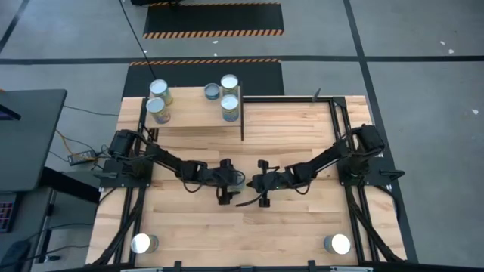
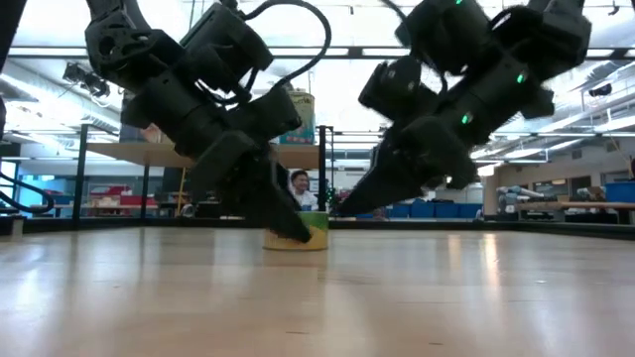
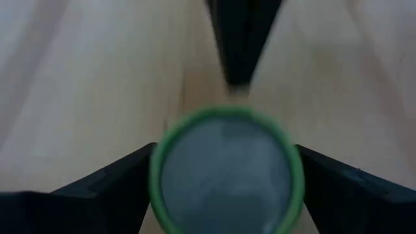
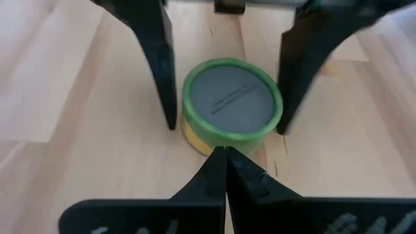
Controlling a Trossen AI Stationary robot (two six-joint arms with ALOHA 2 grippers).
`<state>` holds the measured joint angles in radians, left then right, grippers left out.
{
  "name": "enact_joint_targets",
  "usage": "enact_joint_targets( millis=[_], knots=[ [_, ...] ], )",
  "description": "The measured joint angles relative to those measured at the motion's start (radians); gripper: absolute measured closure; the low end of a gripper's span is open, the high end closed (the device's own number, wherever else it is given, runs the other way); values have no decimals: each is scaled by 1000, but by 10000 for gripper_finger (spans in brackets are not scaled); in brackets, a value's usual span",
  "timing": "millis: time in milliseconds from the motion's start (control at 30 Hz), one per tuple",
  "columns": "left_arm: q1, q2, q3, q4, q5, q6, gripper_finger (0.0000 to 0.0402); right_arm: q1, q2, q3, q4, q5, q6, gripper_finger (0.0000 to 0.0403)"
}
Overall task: Pick and place cans onto a shelf
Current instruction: Put the mushroom can on the shelf
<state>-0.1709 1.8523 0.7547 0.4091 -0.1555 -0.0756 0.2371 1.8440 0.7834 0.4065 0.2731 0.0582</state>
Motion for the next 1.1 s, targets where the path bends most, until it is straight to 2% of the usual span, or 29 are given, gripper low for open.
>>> enact_joint_targets(
  millis=[267, 367, 433, 567, 633, 767, 867, 933, 1100],
  knots=[
    [1, -14, -1, -40, -1, 4, 103, 65, -105, 1, -97, 126, -81, 398],
    [1, -75, -2, -29, 8, -14, 105, 108, -120, 0, -151, 136, -173, 388],
    [1, -125, -9, 16, 31, -41, 104, 148, -130, 0, -147, 185, -237, 372],
    [31, -178, -79, 278, 153, -159, 105, 227, -153, 0, -110, 324, -384, 319],
    [49, -176, -129, 441, 181, -231, 105, 263, -161, 0, -90, 420, -428, 283],
    [57, -132, -197, 792, 145, -317, 102, 296, -161, 0, -24, 567, -480, 208],
    [55, -94, -201, 991, 73, -373, 102, 282, -161, 0, 49, 661, -481, 160],
    [56, -72, -194, 1074, 69, -392, 101, 266, -161, 0, 117, 715, -520, 138],
    [83, -70, -174, 1003, 227, -364, 101, 264, -169, 0, 222, 794, -753, 114]
  ],
)
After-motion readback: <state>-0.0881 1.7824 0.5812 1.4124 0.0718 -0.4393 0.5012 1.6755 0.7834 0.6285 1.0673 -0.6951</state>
